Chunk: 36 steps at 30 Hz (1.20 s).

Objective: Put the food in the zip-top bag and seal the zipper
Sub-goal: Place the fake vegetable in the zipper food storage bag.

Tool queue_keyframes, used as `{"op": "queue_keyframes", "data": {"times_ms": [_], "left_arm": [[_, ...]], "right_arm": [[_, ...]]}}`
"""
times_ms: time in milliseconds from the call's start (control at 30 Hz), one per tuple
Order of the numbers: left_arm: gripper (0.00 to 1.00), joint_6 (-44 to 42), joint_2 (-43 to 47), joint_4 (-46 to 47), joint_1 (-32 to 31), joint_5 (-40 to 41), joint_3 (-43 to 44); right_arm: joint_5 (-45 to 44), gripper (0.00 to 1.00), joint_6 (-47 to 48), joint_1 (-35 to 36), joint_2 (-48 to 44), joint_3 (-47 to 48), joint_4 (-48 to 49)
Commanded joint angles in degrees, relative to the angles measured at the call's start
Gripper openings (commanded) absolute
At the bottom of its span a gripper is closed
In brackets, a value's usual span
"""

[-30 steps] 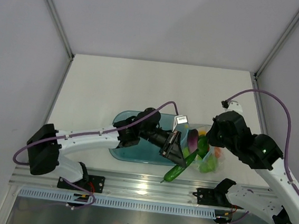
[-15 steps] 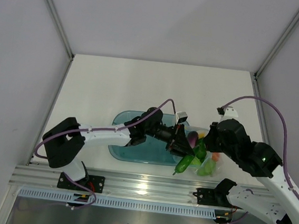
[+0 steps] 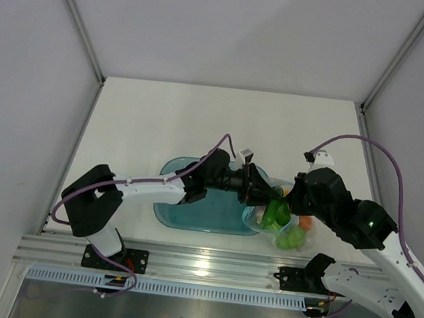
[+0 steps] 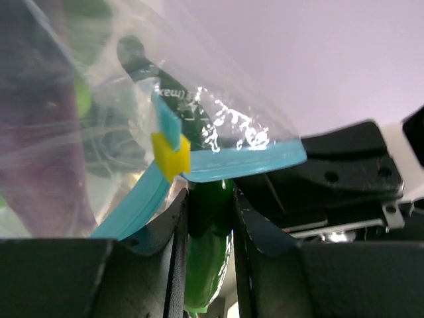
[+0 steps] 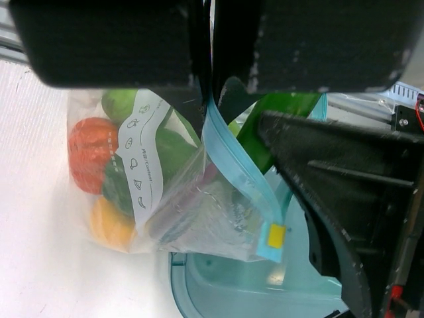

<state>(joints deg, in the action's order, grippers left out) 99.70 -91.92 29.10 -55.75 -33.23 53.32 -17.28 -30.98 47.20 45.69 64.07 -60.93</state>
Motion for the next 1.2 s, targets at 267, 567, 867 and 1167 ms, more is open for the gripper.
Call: {"op": "queue_keyframes", "data": {"times_ms": [267, 567, 867, 1167], "left_arm": [[0.01, -0.4, -3.4, -10.5, -0.6, 10.0, 6.1], [0.42, -4.3, -4.4, -14.9, -2.3, 10.9, 9.7], [0.84, -11.1, -1.5, -17.1, -3.6, 7.7, 8.7], [0.87, -25.5, 5.9, -22.7, -3.5, 7.7, 7.5]], "right_arm": [[0.1, 0.0, 0.1, 1.0, -0.4, 2.1, 2.3], [-0.6, 0.0, -0.2, 1.3, 0.4, 3.5, 2.5], [-2.8, 0.0, -1.3, 1.3, 0.4, 4.4, 1.1], [-6.5, 0.0, -4.8, 1.3, 0.6, 5.2, -3.2]]}}
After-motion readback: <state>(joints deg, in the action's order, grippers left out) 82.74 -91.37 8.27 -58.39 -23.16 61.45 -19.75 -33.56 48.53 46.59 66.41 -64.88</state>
